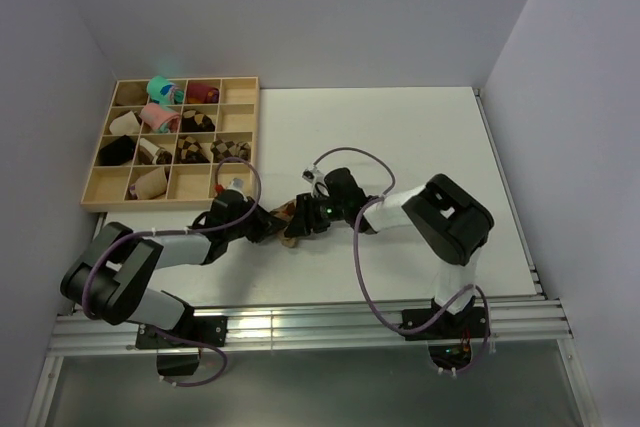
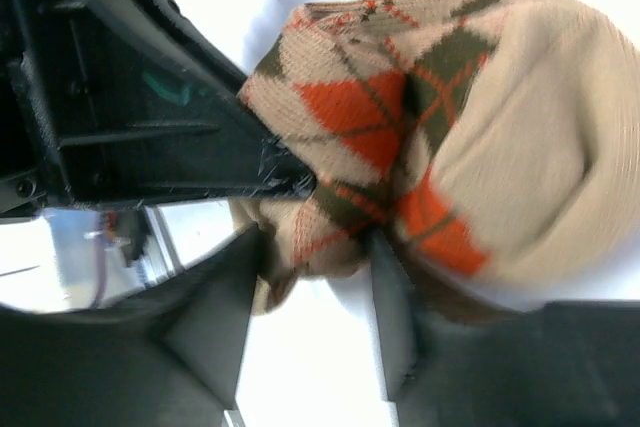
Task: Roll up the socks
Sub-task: Roll the sock at the center of the board.
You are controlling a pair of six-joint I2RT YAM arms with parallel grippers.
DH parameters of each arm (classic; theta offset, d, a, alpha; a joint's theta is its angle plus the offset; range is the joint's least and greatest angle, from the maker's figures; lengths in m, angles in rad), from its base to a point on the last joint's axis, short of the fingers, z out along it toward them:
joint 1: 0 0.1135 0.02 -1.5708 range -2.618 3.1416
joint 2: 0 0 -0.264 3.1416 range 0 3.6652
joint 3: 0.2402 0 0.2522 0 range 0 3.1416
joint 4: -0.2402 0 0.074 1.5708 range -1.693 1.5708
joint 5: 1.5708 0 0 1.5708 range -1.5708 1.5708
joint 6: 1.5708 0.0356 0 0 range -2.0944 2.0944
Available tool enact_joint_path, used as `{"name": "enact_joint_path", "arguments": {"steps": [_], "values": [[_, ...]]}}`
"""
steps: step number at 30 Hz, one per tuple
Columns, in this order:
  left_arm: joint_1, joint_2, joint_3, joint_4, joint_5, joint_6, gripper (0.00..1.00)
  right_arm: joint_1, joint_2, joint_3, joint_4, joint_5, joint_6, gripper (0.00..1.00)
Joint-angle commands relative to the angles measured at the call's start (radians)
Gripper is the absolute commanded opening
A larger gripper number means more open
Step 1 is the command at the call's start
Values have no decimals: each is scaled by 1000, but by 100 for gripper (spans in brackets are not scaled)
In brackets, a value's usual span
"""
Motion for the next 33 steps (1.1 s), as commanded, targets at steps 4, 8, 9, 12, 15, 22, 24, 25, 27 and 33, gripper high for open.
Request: {"name": "enact_joint_path", "arguments": {"steps": [4, 8, 9, 12, 15, 22, 24, 25, 27, 33], "values": [[-22, 1, 100, -284, -29, 59, 1, 91, -252, -43, -244, 328, -168, 65], [-22, 5, 186, -462, -57, 84, 1, 239, -349, -17, -301, 610, -273, 68], [-24, 8, 203, -503, -63, 89, 1, 266, -352, -2, -308, 701, -288, 70], [-24, 27, 269, -609, -78, 109, 1, 356, -329, 33, -308, 831, -351, 73], [-24, 42, 312, -660, -65, 122, 1, 425, -274, 69, -301, 955, -405, 75], [-24, 73, 372, -731, -46, 152, 1, 497, -187, 97, -245, 1100, -491, 77], [-22, 76, 378, -734, -40, 153, 1, 502, -156, 110, -239, 1124, -501, 77], [-24, 80, 379, -738, -34, 155, 1, 507, -147, 115, -238, 1138, -511, 77], [-24, 86, 389, -746, -29, 158, 1, 510, -127, 118, -222, 1179, -520, 77], [-27, 106, 393, -758, -2, 161, 1, 514, -110, 123, -189, 1196, -546, 74]]}}
